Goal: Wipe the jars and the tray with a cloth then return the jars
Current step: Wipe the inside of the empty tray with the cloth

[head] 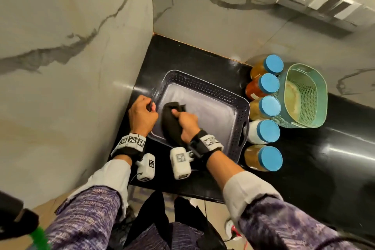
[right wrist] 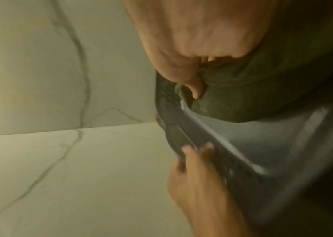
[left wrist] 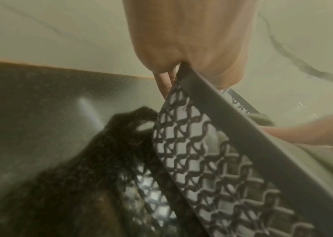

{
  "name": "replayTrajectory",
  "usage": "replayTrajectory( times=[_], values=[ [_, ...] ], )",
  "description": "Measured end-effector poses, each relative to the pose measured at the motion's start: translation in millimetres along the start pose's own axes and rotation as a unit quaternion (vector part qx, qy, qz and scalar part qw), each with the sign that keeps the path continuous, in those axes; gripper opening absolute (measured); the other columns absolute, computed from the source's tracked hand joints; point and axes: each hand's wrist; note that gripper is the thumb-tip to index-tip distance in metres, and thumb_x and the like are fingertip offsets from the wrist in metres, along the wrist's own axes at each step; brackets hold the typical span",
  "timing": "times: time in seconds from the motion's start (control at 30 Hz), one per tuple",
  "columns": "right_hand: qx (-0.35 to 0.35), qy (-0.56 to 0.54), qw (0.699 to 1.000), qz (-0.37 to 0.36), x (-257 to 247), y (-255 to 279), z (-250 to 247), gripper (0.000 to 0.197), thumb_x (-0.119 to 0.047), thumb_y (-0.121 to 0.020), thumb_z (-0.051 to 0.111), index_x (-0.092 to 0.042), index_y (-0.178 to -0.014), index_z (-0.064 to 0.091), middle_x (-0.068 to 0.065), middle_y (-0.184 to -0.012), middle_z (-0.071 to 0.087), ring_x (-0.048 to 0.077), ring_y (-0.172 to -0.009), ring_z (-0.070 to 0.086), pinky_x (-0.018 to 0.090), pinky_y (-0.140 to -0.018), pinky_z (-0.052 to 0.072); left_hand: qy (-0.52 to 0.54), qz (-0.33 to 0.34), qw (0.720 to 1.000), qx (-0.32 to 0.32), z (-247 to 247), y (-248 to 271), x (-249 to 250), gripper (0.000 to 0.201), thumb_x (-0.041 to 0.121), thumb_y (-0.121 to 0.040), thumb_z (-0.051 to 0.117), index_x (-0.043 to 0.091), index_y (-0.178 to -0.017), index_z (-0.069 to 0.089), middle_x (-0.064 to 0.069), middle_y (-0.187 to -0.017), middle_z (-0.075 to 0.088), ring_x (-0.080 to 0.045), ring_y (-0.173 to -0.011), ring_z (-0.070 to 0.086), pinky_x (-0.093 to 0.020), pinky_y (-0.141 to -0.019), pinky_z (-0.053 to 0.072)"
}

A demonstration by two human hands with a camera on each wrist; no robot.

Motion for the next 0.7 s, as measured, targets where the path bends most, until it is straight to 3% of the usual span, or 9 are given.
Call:
replayTrajectory(
  times=[0.07, 0.13, 0.2, 0.23, 0.33, 0.43, 0.57, 0.7],
  values=[
    [0.057, -0.008, 0.997, -0.059, -28.8, -3.9, -26.7, 0.006, -0.01, -0.088, 0.077, -0.012, -0.086, 0.071, 0.015, -0.091, 0.074, 0.027, -0.084, 0.07, 0.051, -0.085, 0.06, 0.002, 0.009, 1.0, -0.002, -0.7, -0.4, 1.0, 0.01, 0.008, -0.079, 0.059, 0.004, -0.07, 0.059, -0.011, -0.081, 0.059, -0.036, -0.064, 0.056, -0.044, -0.058, 0.048],
    [0.144, 0.06, 0.975, -0.156, -54.6, -8.5, -50.3, 0.009, -0.017, -0.088, 0.077, -0.013, -0.083, 0.07, 0.01, -0.087, 0.074, 0.027, -0.083, 0.069, 0.051, -0.086, 0.059, 0.005, 0.014, 1.0, -0.003, 0.3, -1.0, 2.1, 0.011, 0.007, -0.08, 0.06, 0.003, -0.069, 0.059, -0.011, -0.079, 0.059, -0.035, -0.062, 0.056, -0.042, -0.057, 0.047],
    [0.206, 0.217, 0.922, -0.246, -70.0, -19.4, -58.1, 0.013, -0.026, -0.088, 0.075, -0.014, -0.091, 0.071, 0.009, -0.092, 0.075, 0.032, -0.092, 0.069, 0.045, -0.087, 0.055, 0.01, 0.02, 1.0, -0.006, 0.4, -2.7, 2.2, 0.012, 0.009, -0.08, 0.06, 0.004, -0.069, 0.058, -0.011, -0.078, 0.06, -0.035, -0.06, 0.055, -0.043, -0.056, 0.048],
    [0.204, 0.272, 0.898, -0.278, -73.0, -25.0, -54.4, 0.014, -0.026, -0.089, 0.074, -0.015, -0.096, 0.072, 0.01, -0.096, 0.076, 0.034, -0.096, 0.068, 0.043, -0.087, 0.053, 0.011, 0.023, 1.0, -0.008, -0.3, -3.2, 1.5, 0.012, 0.008, -0.08, 0.061, 0.004, -0.069, 0.058, -0.011, -0.077, 0.059, -0.035, -0.059, 0.054, -0.044, -0.055, 0.048],
    [0.14, 0.385, 0.854, -0.32, -61.3, -40.3, -28.2, 0.023, -0.017, -0.085, 0.072, -0.018, -0.107, 0.077, 0.011, -0.105, 0.078, 0.035, -0.102, 0.07, 0.039, -0.092, 0.052, 0.009, 0.037, 0.999, -0.01, -2.2, -2.9, 3.9, 0.013, 0.007, -0.08, 0.06, 0.004, -0.069, 0.056, -0.01, -0.075, 0.058, -0.034, -0.058, 0.052, -0.043, -0.054, 0.047],
    [0.076, 0.403, 0.846, -0.342, -43.6, -50.2, -4.5, 0.037, -0.007, -0.074, 0.069, -0.02, -0.107, 0.081, 0.004, -0.103, 0.08, 0.026, -0.101, 0.073, 0.033, -0.094, 0.055, 0.011, 0.03, 0.999, -0.003, -2.7, -3.4, 5.2, 0.014, 0.002, -0.078, 0.061, 0.005, -0.066, 0.054, -0.009, -0.074, 0.056, -0.032, -0.059, 0.051, -0.041, -0.054, 0.044],
    [-0.023, 0.423, 0.833, -0.355, -33.4, -46.7, 11.5, 0.038, -0.003, -0.074, 0.07, -0.016, -0.107, 0.082, 0.006, -0.104, 0.081, 0.023, -0.1, 0.074, 0.036, -0.097, 0.056, 0.032, 0.009, 0.999, 0.016, -0.8, -3.0, 4.0, 0.013, -0.005, -0.073, 0.063, 0.005, -0.065, 0.058, -0.008, -0.076, 0.059, -0.028, -0.06, 0.052, -0.041, -0.057, 0.042],
    [-0.154, 0.494, 0.783, -0.347, -10.3, -32.2, 13.2, 0.038, 0.001, -0.072, 0.07, -0.011, -0.107, 0.079, 0.009, -0.104, 0.079, 0.027, -0.099, 0.072, 0.04, -0.092, 0.058, 0.038, -0.019, 0.999, 0.03, -0.5, -2.2, 6.2, 0.012, -0.007, -0.072, 0.066, 0.003, -0.068, 0.062, -0.008, -0.08, 0.061, -0.028, -0.062, 0.054, -0.039, -0.058, 0.043]
  ],
)
Point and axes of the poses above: each hand's wrist, its own y-axis away from the middle knuckle, its own z-axis out of the palm, x = y × z
